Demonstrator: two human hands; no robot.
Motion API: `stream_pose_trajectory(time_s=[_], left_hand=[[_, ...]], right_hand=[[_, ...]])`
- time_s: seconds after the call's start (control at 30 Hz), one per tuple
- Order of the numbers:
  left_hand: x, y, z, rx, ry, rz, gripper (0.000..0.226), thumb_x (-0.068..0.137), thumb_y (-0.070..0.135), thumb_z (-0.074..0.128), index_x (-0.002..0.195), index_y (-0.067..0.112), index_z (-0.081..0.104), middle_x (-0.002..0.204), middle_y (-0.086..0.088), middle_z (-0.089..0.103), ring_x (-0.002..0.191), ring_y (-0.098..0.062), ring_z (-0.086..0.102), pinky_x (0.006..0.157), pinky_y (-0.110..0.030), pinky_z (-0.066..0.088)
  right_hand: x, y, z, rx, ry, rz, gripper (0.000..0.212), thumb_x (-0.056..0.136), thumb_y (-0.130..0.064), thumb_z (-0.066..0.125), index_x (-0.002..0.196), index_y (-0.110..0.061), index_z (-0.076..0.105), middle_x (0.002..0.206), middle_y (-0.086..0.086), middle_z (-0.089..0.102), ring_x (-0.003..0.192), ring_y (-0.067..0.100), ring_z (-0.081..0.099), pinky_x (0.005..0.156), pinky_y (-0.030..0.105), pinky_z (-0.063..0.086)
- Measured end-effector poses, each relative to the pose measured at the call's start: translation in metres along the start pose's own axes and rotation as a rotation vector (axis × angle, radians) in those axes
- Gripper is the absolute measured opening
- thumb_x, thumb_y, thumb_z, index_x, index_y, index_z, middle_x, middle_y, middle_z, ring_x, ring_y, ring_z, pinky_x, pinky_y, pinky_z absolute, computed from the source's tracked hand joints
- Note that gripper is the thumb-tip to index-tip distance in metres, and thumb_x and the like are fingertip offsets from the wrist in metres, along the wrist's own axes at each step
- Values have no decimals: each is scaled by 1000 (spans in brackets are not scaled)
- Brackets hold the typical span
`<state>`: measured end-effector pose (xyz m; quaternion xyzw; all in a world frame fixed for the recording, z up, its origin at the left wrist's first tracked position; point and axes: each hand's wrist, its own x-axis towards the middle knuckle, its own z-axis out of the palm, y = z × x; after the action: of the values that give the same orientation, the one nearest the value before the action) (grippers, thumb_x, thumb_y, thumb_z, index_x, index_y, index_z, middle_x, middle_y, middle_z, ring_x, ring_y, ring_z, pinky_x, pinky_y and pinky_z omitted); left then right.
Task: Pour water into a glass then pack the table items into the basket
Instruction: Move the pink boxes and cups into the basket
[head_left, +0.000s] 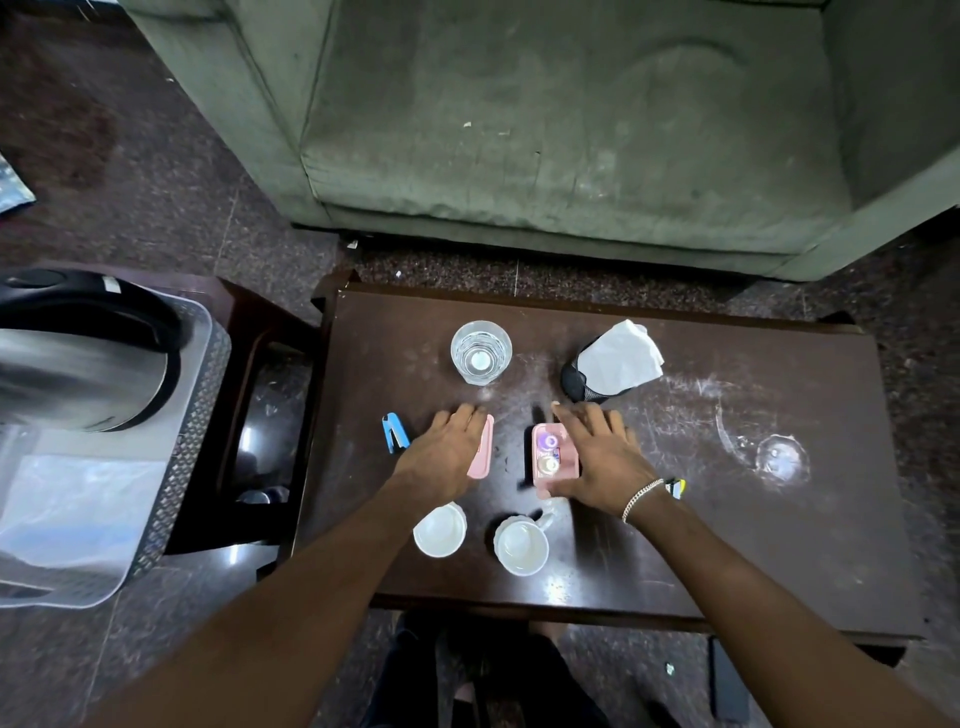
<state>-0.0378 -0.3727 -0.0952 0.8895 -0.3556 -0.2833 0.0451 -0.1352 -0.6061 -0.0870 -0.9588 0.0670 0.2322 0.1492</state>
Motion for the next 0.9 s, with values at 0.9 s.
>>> stream_pose_trajectory(time_s=[0.9], left_hand=[[2,-3,5,-44,-18,-29,104,80,25,85,160,14,19,154,-6,36,130,-29,45,109,-44,46]], right_hand=[[9,-11,0,472,326,261,30,84,-4,67,108,-21,75,105,9,74,95,34,69,83,33,51]])
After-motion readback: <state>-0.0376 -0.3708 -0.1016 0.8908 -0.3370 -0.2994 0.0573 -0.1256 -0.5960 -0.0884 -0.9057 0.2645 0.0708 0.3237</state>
